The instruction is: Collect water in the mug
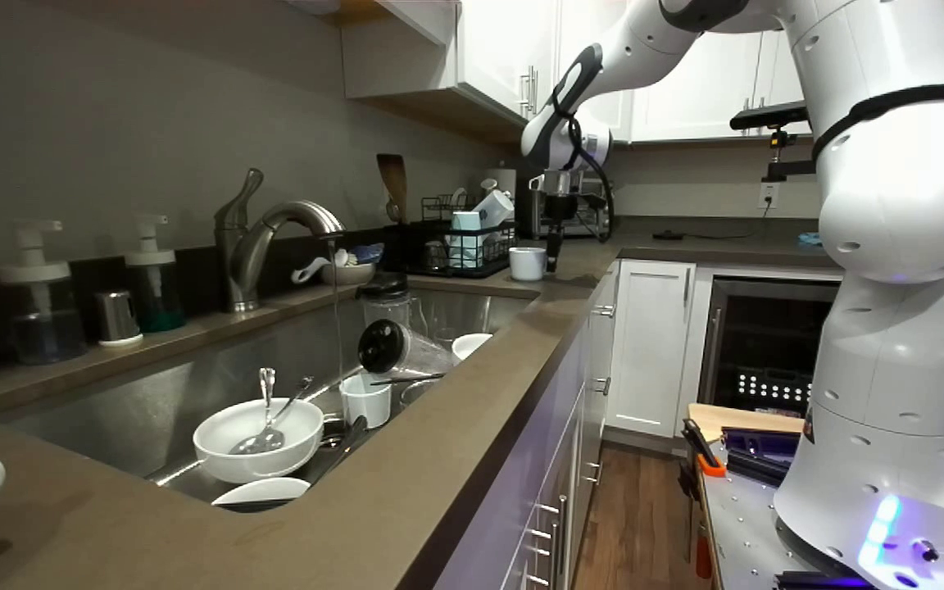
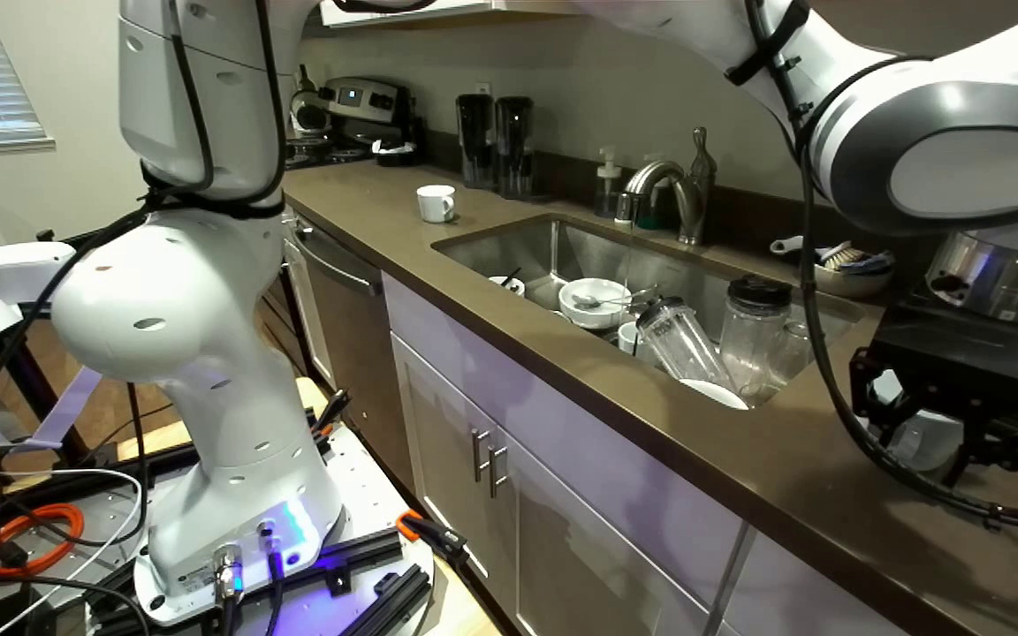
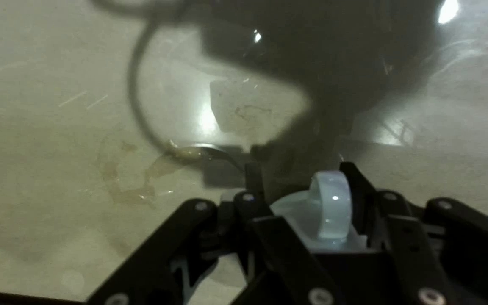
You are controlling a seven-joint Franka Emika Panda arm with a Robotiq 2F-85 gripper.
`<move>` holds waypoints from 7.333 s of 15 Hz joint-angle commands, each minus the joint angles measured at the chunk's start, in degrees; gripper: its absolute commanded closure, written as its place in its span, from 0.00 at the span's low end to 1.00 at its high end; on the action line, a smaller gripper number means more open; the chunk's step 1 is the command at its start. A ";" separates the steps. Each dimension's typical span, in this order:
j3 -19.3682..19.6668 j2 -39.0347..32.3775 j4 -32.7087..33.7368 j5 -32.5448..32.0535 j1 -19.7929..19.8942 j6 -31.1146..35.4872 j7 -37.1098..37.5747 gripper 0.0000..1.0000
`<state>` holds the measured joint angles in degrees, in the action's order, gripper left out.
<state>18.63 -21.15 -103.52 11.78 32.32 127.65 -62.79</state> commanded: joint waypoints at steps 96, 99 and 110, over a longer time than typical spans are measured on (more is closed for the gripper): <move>-18.29 9.97 -15.50 -11.14 -30.21 6.58 50.06 0.84; -18.30 9.81 -15.50 -11.15 -30.20 6.58 50.06 0.84; -18.30 9.81 -15.50 -11.15 -30.20 6.58 50.06 0.84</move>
<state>0.56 -11.34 -119.09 0.71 1.90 134.33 -12.80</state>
